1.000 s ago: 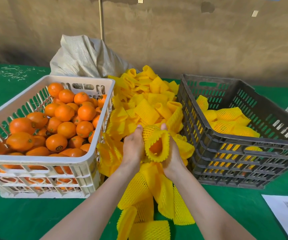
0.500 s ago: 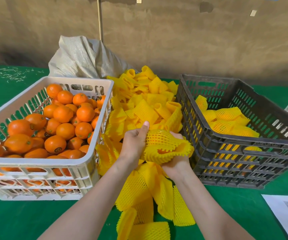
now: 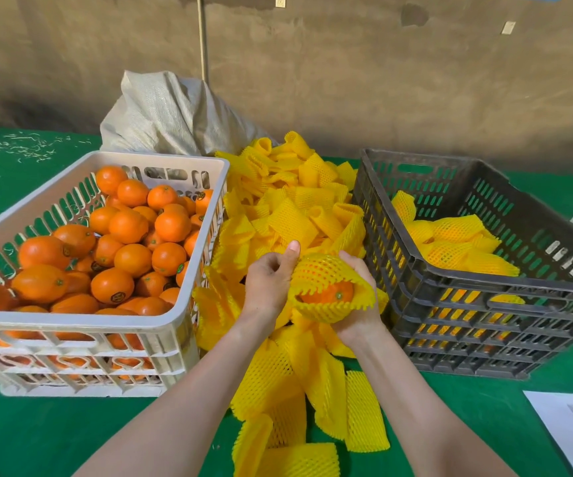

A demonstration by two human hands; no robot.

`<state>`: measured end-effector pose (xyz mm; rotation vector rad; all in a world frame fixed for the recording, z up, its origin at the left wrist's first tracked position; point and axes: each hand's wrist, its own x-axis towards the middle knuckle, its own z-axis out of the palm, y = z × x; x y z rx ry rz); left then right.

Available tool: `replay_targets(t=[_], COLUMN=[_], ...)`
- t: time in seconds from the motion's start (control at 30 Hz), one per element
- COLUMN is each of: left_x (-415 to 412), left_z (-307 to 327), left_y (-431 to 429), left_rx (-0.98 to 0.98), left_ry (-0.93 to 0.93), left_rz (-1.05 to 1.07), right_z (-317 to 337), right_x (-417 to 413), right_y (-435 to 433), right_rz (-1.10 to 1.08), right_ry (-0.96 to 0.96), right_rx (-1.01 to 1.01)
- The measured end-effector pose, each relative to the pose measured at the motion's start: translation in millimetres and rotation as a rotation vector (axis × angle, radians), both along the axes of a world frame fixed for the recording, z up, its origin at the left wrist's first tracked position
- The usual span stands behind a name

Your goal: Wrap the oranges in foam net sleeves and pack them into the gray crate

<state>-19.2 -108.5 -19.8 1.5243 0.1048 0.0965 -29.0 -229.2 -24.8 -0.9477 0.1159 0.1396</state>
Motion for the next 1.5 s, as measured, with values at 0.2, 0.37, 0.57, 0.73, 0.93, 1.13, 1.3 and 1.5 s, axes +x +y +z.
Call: replay_targets(t=[0.2, 0.37, 0.57, 0.73, 0.93, 1.13, 1.3, 1.5], left_x=[-4.7, -4.0, 1.4, -4.3, -2.9, -7.4, -7.5, -7.0], left_z=[18.8, 19.3, 13.7, 15.0, 11.8, 18.1, 18.9, 17.5], left_y=[6.2, -2.9, -4.5, 6.2, 12.0, 5.8, -3.0, -9.7], left_rx=[-0.304, -0.364, -0.284, -0.209, -0.144, -0.093, -0.226, -0.185], left_ry=[0.486, 0.387, 0.317, 0.313, 0.306, 0.221, 0.124, 0.022], left_rz=[-0.456, -0.457, -0.4, -0.574, -0.727, -0.612, -0.416, -0.291], right_z=[14.6, 5.6, 0.3, 11.6, 17.5, 11.4, -4.2, -6.5], right_x=[9.2, 10.3, 10.4, 11.5, 13.4, 10.1, -6.1, -13.7], right_y=[-10.8, -11.1, -10.1, -8.8, -20.9, -20.7, -11.2, -1.5], right_rz=[-0.129, -0.367, -0.573, -0.375, -0.018, -0.201, -0.211, 0.019], right_ry=[-0.389, -0.585, -0.641, -0.685, -0.69, -0.686, -0.275, -0.211], right_rx=[-0.69, -0.98, -1.053, -0.938, -0.907, -0.867, -0.484, -0.238])
